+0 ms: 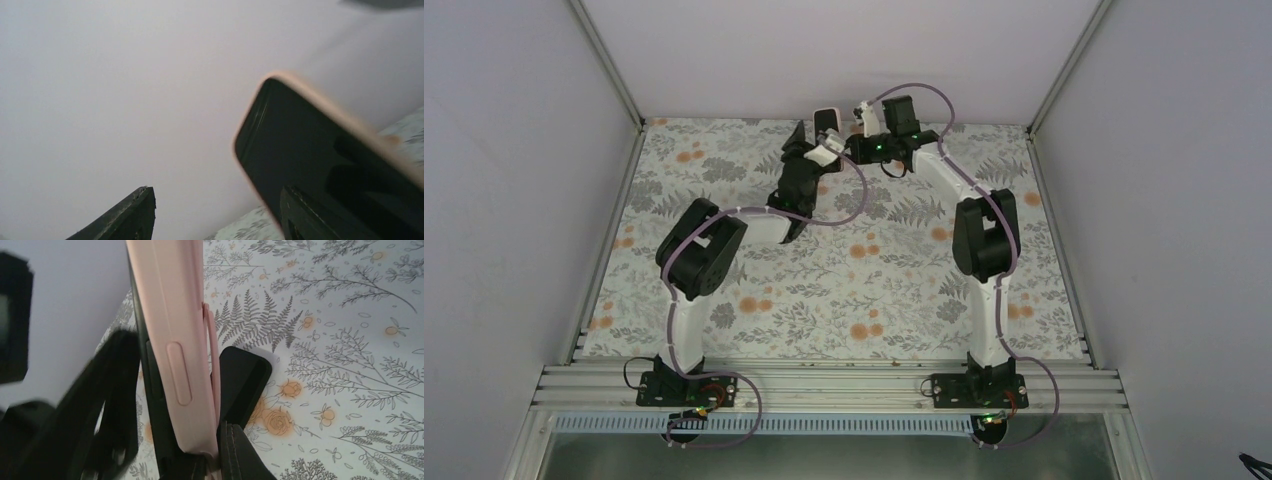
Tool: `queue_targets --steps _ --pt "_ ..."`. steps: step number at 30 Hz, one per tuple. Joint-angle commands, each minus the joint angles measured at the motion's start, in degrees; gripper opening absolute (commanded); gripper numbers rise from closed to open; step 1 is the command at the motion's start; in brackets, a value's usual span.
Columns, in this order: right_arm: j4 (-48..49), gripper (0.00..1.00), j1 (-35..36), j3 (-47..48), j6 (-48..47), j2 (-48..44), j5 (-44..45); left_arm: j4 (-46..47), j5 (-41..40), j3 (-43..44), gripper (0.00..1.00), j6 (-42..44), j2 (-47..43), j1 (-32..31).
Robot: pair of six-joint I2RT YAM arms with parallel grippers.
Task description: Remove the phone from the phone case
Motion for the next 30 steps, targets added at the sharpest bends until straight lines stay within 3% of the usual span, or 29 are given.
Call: queue_targets --steps 1,5,9,13,30 --pt "3.07 0.03 0.49 0.12 0.2 -5.56 -3.41 0.75 -4.07 0.19 0.63 0.87 1.24 1.83" --pt "4.17 0.03 0.49 0.1 -0.08 -6.39 -0.59 0.03 -0.38 -3.39 0.63 -1.32 -2.47 1.9" --pt "4.89 0.03 0.28 0.12 -0.79 -6.33 2.81 -10.02 7.54 -6.45 0.73 -10.72 -11.24 1.85" --pt "7.39 0.04 -0.07 0.32 0.6 -6.0 4.06 -10.34 10.18 -10.28 0.82 -12.14 -15.66 0.33" --pt "8.11 0.03 0.22 3.86 3.35 -5.31 5.07 -11.94 13.84 -7.25 0.86 -14.17 -11.15 -0.78"
